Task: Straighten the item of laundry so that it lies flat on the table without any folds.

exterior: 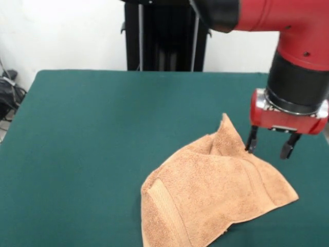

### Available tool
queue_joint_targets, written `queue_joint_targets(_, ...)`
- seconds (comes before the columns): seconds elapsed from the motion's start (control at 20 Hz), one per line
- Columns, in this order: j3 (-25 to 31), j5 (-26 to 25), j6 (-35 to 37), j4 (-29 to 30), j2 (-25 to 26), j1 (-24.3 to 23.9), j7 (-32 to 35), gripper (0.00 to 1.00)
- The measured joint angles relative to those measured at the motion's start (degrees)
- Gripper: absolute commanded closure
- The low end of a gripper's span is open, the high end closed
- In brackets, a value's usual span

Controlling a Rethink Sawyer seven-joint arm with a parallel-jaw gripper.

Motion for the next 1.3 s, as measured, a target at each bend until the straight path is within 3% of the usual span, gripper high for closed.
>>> queue_joint_targets(0.5, 0.0, 0.7, 0.2, -1.4, 1.3, -2.8, 0.0, 0.0)
queue_joint_targets(0.9, 0.1, 1.1, -6.4, 10.6, -5.1, -8.7, 0.0, 0.0)
queue_joint_targets(1.3, 0.1, 1.1, -8.6, 18.8, -11.3, -9.9, 0.0, 0.0)
